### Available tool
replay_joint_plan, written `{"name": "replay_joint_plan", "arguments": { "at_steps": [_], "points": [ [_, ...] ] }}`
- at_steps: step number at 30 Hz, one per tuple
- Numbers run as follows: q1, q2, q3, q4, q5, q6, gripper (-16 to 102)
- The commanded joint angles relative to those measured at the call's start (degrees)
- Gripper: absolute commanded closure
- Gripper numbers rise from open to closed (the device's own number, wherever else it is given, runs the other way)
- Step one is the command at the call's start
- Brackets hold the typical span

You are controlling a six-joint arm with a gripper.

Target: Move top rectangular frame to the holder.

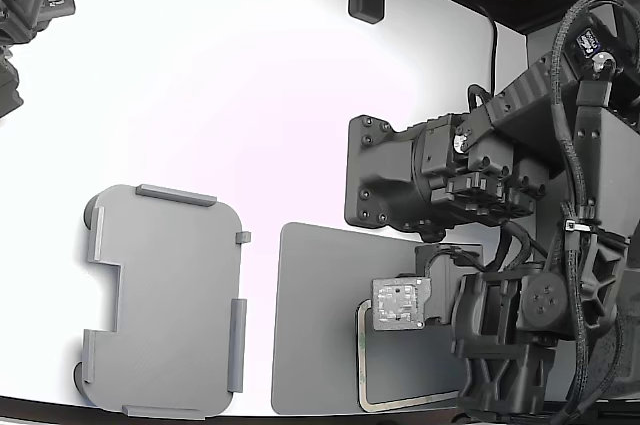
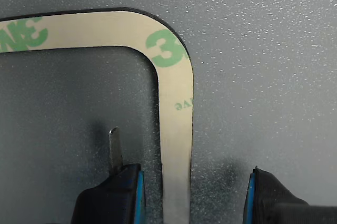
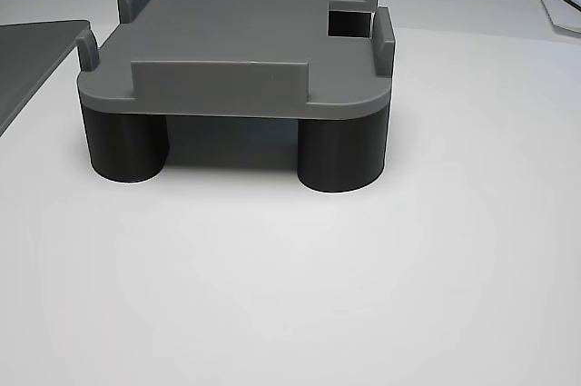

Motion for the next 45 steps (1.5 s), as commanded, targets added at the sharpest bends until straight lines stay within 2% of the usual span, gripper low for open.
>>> {"name": "replay_joint_plan", "arguments": {
  "at_steps": [1, 4, 19, 22, 27, 32, 33, 41, 45],
  "points": [
    [-0.9, 1.5, -0.9, -0.3, 0.2, 0.0, 9],
    [-0.9, 1.4, -0.7, -0.7, 0.2, 0.1, 10],
    [-1.2, 1.8, 1.4, -2.5, 0.5, -0.1, 30],
    [-1.2, 2.1, 1.9, -2.6, 0.5, -0.1, 42],
    [-1.2, 2.5, 2.9, -3.2, 0.5, 0.3, 55],
    [-1.6, 2.0, 1.4, -1.8, 0.4, 0.2, 94],
    [-1.8, 1.8, 0.6, -1.2, 0.4, -0.2, 96],
    [-5.2, 0.4, -11.8, 5.4, 0.3, -0.4, 97],
    [-7.4, -2.7, -24.4, 13.5, 4.2, 5.4, 97]
  ]
}}
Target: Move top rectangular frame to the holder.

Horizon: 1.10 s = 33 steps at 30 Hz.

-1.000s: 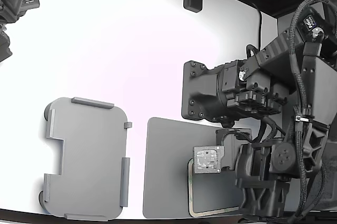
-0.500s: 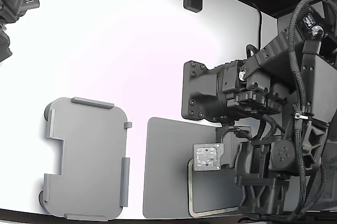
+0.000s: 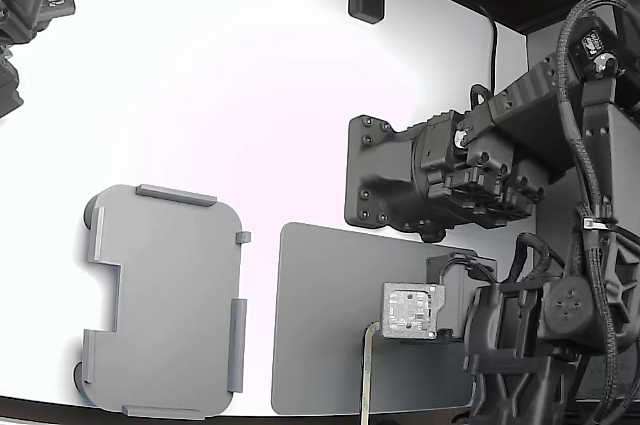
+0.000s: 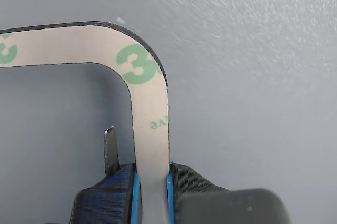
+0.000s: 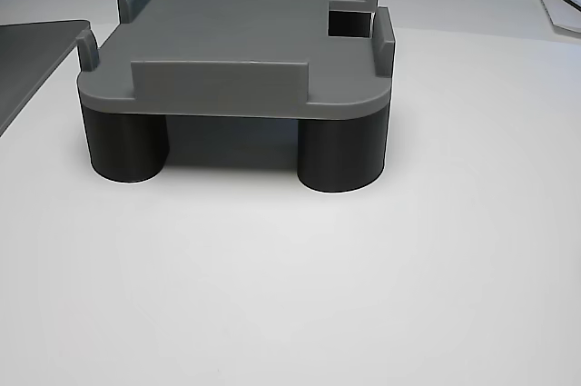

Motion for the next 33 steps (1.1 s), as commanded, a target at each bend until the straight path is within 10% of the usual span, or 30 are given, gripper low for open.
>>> {"name": "replay_joint_plan", "arguments": {
  "at_steps": [1, 14, 33],
  "points": [
    [-2.6, -1.1, -13.4, 6.6, 3.3, 5.3, 97],
    [-18.6, -1.6, -22.9, 8.3, 10.2, 30.1, 96],
    [-37.4, -23.7, -39.9, 8.3, 5.8, 52.8, 96]
  ]
}}
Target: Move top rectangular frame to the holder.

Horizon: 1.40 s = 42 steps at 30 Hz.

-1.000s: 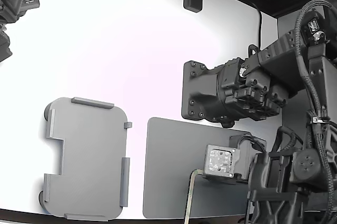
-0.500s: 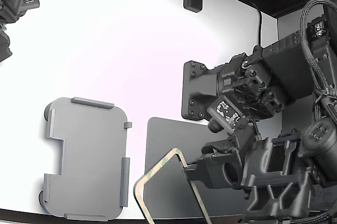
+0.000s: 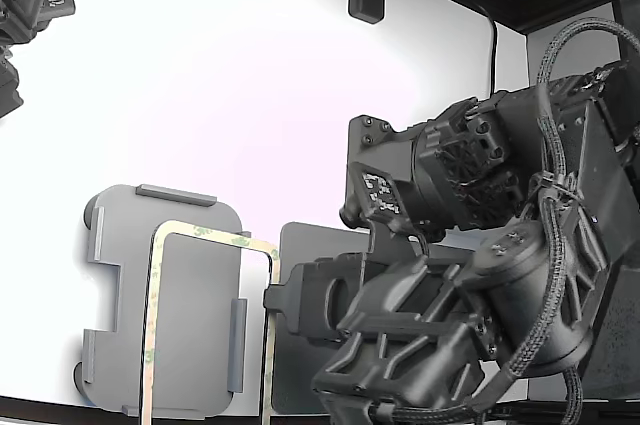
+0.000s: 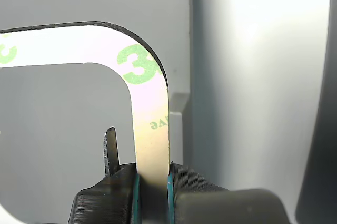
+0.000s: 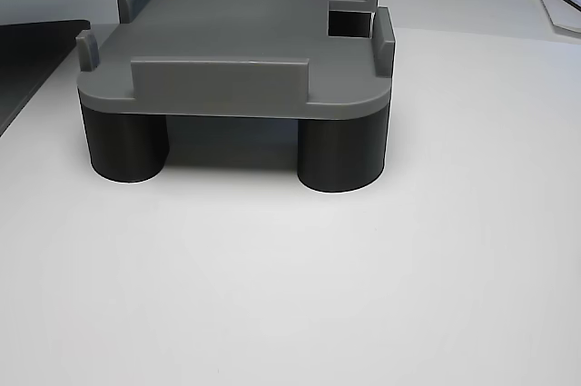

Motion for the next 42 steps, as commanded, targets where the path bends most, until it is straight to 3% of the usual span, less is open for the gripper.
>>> {"name": "replay_joint_plan", "arguments": {
  "at_steps": [1, 12, 22, 42],
  "points": [
    [-2.3, 0.0, -1.9, 0.5, -1.1, -1.1, 97],
    [-7.6, -4.0, -1.6, 0.5, -2.4, -7.8, 97],
    [-8.4, -7.2, -2.9, 0.5, -0.6, -9.6, 97],
    [-9.7, -7.8, -1.9, -0.5, -1.9, -9.8, 97]
  ]
}}
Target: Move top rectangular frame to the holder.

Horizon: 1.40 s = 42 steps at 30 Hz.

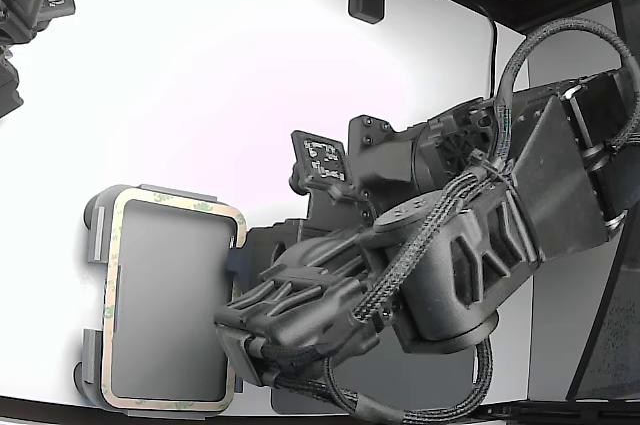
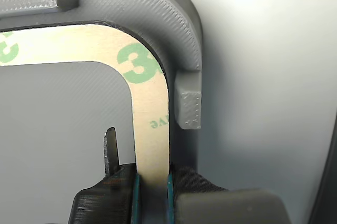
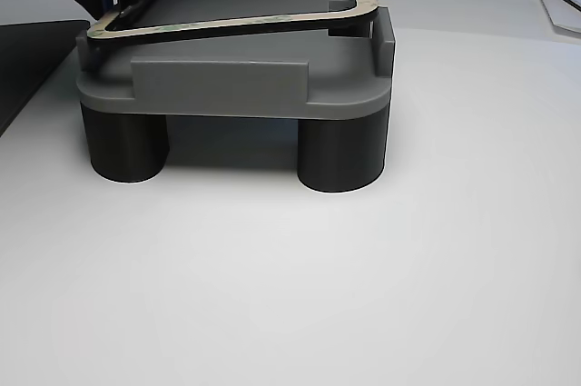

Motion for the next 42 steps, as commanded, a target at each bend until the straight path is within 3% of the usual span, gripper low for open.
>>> {"name": "replay_joint_plan", "arguments": {
  "at_steps": [1, 21, 24, 25, 26, 27, 28, 34, 42],
  "points": [
    [-1.0, 1.1, -0.6, -0.4, 0.1, 0.3, 97],
    [-1.2, 1.1, -0.4, -1.4, -0.2, 0.2, 92],
    [-1.2, 1.1, -0.3, -1.5, -0.1, -0.1, 72],
    [-1.2, 1.1, -0.3, -1.7, 0.2, -0.2, 57],
    [-1.2, 1.1, -0.2, -1.8, 0.6, -0.4, 29],
    [-1.2, 1.1, -0.2, -2.0, 1.0, -0.4, -15],
    [-1.2, 1.1, -0.2, -2.3, 1.0, -0.7, -10],
    [-1.1, 1.7, -2.8, -2.3, 4.2, -4.1, -14],
    [-1.5, 16.8, 2.0, -2.6, 22.5, -46.1, -14]
  ]
}}
